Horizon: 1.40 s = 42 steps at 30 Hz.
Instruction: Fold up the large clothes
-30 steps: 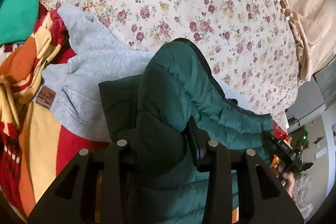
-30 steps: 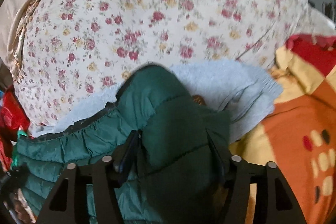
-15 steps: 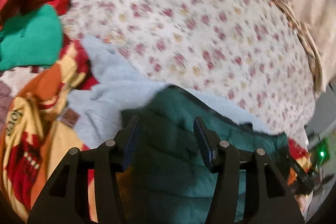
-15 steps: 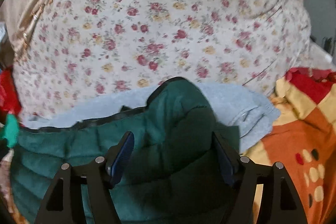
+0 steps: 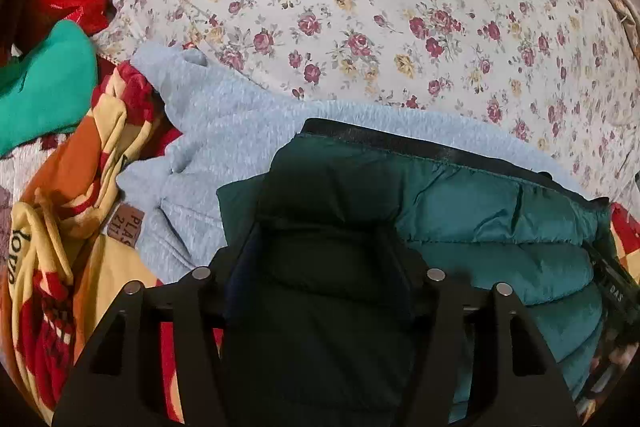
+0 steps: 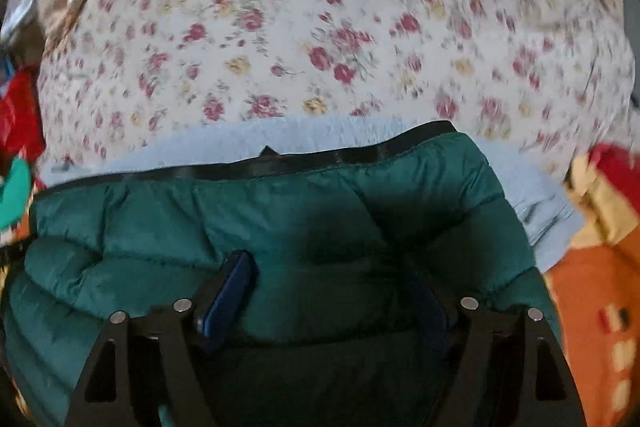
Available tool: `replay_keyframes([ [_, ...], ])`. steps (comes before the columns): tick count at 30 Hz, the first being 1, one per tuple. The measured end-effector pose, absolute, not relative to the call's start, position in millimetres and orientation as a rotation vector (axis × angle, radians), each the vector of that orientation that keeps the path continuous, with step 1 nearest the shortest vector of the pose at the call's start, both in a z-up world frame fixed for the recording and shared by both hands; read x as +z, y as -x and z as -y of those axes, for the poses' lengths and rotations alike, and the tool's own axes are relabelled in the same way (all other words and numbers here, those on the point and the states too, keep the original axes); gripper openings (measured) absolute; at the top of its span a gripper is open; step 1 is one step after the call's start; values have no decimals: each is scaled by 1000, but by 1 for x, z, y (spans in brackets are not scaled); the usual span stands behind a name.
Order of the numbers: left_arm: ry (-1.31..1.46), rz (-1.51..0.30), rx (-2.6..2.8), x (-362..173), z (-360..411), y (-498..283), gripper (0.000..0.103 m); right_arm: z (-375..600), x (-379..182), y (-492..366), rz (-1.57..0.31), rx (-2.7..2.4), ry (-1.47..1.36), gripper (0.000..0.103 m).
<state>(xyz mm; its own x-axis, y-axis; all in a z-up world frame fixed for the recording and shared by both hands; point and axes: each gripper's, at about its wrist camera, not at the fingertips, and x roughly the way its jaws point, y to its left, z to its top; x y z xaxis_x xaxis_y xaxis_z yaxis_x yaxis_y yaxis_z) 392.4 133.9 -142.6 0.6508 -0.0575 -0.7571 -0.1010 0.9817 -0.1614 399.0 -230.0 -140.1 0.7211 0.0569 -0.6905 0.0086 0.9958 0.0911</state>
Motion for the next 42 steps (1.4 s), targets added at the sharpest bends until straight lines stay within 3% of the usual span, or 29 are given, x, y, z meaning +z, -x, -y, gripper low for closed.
replay_keyframes([
  [4, 224, -853, 57, -142, -140, -389, 75, 221, -147, -402, -762, 23, -42, 83],
  [15, 37, -796, 52, -128, -148, -303, 75, 218, -117, -339, -729, 16, -82, 83],
  [21, 57, -865, 38, -145, -148, -302, 76, 208, -141, -335, -782, -34, -40, 84],
  [42, 3, -873, 20, -131, -135, -259, 75, 232, -116, -285, -787, -30, -106, 84],
])
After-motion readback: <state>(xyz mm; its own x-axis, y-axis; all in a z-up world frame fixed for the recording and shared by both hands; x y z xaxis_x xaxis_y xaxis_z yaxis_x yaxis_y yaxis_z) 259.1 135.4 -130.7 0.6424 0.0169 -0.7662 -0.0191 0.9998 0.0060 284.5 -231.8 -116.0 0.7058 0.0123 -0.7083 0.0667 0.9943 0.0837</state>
